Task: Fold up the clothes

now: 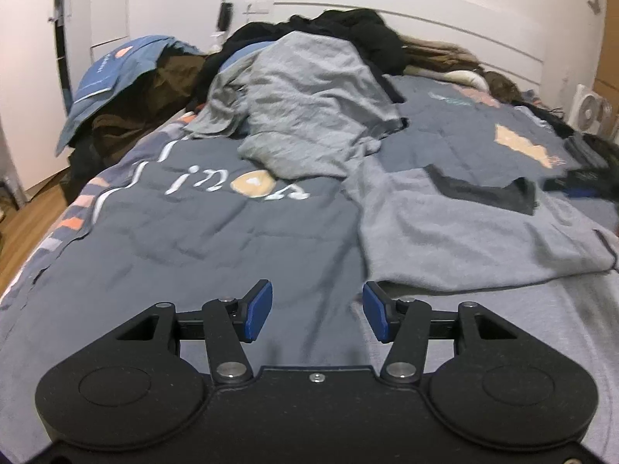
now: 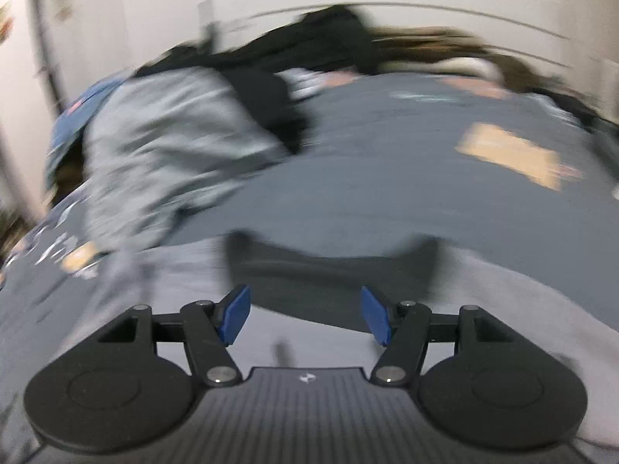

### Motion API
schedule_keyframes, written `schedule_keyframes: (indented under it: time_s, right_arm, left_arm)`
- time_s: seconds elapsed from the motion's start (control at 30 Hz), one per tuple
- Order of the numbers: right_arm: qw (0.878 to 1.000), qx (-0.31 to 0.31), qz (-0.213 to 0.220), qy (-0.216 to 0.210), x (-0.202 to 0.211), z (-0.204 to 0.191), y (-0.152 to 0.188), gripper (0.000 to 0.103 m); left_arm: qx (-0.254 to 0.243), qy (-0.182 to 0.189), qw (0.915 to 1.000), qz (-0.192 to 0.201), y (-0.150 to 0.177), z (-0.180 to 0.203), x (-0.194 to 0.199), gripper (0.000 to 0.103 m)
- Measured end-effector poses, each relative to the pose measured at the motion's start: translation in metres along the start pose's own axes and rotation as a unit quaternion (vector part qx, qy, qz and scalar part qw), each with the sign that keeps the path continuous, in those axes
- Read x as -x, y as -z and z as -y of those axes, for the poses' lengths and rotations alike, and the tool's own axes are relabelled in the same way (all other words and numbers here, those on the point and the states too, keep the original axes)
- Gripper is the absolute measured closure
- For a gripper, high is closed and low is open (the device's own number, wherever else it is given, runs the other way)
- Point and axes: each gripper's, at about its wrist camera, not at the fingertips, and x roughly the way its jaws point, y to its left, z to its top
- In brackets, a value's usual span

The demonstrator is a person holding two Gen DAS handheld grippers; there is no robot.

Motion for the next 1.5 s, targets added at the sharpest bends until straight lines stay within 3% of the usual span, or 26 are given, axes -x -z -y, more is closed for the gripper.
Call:
schedule_keyframes:
  time_s: [0.17,0.3,0.47,0.5,0.57,0.6,0.63,0.9,1.0,1.13,1.3,1.4,1.43,1.5]
  right_arm:
    - [0.993,-0.069,0.003,0.095,0.043,0.098,0.023,0.040]
    - [0.991,-0.084,-0.018,0.101,0.041,0.129,0.037,0.040]
    - [0.991,-0.076,-0.050,0.098,0.016,0.126,0.046,0.040]
    - [0.991,-0.074,-0.057,0.096,0.012,0.124,0.047,0.044]
    - [0.991,-0.064,-0.066,0.094,0.007,0.118,0.050,0.062]
    - [0.991,-0.061,-0.072,0.095,0.006,0.115,0.051,0.090]
    - [0.991,-0.059,-0.074,0.098,0.005,0.113,0.052,0.096]
    - [0.991,-0.067,0.013,0.115,0.054,0.122,0.041,0.097]
    - [0.987,-0.058,0.036,0.145,0.066,0.126,0.034,0.097]
    - [0.987,-0.049,0.015,0.154,0.058,0.134,0.034,0.097]
    - [0.984,-0.007,-0.058,0.169,0.030,0.128,0.048,0.093]
    - [0.984,-0.017,-0.049,0.171,0.040,0.125,0.047,0.091]
    - [0.984,-0.017,-0.038,0.172,0.046,0.122,0.044,0.089]
    - [0.985,-0.017,-0.014,0.173,0.059,0.114,0.039,0.083]
  left_arm:
    - [-0.004,0.033,0.9993,0.015,0.000,0.020,0.003,0.051]
    - [-0.015,0.043,0.9987,0.022,0.001,0.038,0.001,0.051]
    - [-0.025,0.053,0.9981,0.021,0.003,0.051,-0.003,0.051]
    - [-0.027,0.052,0.9981,0.020,0.003,0.051,-0.004,0.051]
    - [-0.031,0.050,0.9981,0.019,0.004,0.053,-0.006,0.051]
    - [-0.031,0.049,0.9981,0.018,0.005,0.052,-0.006,0.051]
    - [-0.029,0.048,0.9983,0.018,0.005,0.051,-0.006,0.051]
    - [-0.025,0.040,0.9987,0.018,0.004,0.047,-0.004,0.051]
    - [-0.038,0.034,0.9986,0.015,0.006,0.049,-0.005,0.051]
    - [-0.065,0.017,0.9977,0.009,0.010,0.053,-0.011,0.051]
    - [-0.085,0.008,0.9963,0.003,0.013,0.052,-0.014,0.051]
    - [-0.107,-0.008,0.9940,0.017,0.014,0.049,-0.014,0.051]
    - [-0.130,-0.017,0.9911,0.026,0.017,0.051,-0.014,0.051]
    - [-0.207,-0.042,0.9761,0.053,0.027,0.062,-0.017,0.051]
